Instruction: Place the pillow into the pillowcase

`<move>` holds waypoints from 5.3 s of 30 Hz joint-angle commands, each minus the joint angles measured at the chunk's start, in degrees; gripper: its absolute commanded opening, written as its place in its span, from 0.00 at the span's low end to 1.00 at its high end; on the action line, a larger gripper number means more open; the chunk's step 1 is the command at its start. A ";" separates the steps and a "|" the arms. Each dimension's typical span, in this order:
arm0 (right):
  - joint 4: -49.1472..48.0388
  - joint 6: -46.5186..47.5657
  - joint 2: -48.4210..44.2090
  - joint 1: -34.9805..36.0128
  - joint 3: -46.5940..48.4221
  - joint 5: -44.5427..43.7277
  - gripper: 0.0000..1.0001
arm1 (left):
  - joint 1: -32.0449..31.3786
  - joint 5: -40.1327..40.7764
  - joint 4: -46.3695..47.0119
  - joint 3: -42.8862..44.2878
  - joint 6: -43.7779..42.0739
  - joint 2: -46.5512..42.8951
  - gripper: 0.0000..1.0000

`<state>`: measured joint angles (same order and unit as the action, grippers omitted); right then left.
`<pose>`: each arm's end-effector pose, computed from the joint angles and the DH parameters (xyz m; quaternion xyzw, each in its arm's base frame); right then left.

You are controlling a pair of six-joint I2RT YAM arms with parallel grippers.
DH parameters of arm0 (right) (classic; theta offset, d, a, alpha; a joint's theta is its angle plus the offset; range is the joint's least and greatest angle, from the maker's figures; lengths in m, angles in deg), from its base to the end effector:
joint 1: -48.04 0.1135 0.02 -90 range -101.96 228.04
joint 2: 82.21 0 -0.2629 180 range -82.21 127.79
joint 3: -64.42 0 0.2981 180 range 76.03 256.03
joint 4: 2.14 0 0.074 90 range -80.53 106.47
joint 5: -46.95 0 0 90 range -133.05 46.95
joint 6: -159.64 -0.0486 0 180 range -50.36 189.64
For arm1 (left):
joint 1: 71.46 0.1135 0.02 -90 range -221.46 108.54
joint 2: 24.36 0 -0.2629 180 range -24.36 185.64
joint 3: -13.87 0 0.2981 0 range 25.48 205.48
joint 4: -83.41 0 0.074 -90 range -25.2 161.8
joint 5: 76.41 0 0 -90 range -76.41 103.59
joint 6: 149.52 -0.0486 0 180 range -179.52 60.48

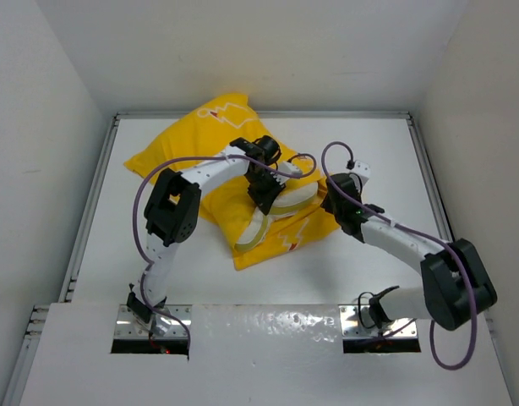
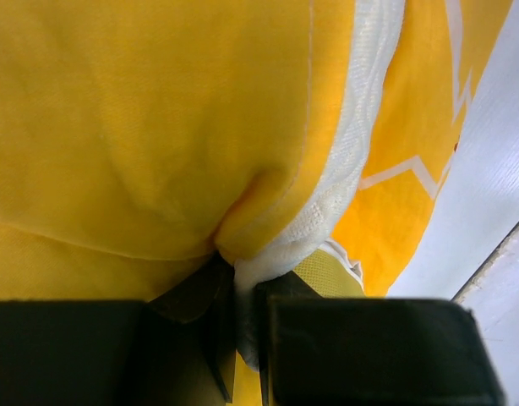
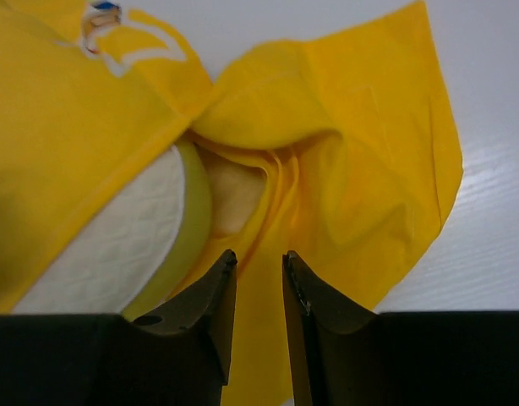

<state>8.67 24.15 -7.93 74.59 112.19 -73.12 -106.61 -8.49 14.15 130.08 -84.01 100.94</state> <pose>0.2862 0.1158 0.1631 0.2559 0.8348 0.0640 0.4833 0.3904 -0.2972 0.1644 0.5024 0.8375 -0.1989 0.0815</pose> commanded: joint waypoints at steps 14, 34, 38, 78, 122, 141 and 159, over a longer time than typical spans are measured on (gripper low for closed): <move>-3.51 2.96 17.92 -7.65 8.32 19.17 0.44 | 0.26 2.49 2.10 -1.41 -0.21 0.57 0.02; 8.45 -4.77 30.94 -10.10 15.97 15.48 0.00 | 0.26 1.34 1.23 -1.06 -0.91 -0.58 0.01; -1.01 -5.05 20.52 -13.88 5.27 12.84 0.00 | 0.18 3.44 -0.27 -1.85 -3.45 -0.93 0.01; -8.17 13.68 13.42 -16.70 17.79 45.01 0.00 | -1.58 6.00 0.54 23.46 5.70 -1.63 1.00; 4.67 -13.39 23.44 -6.07 18.32 3.00 0.82 | -0.79 1.52 15.90 4.21 15.35 0.56 0.00; -7.08 0.25 16.97 -16.17 4.11 18.69 0.00 | 1.67 -2.36 16.16 8.86 16.58 -1.46 0.00; 19.05 44.08 -5.29 -10.38 7.69 58.64 0.00 | 8.78 -11.19 36.53 10.80 33.88 -5.24 0.00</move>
<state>17.24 60.89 -12.85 61.34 116.72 -19.77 -100.17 -16.10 34.15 139.08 -55.73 98.75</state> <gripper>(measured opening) 0.002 0.052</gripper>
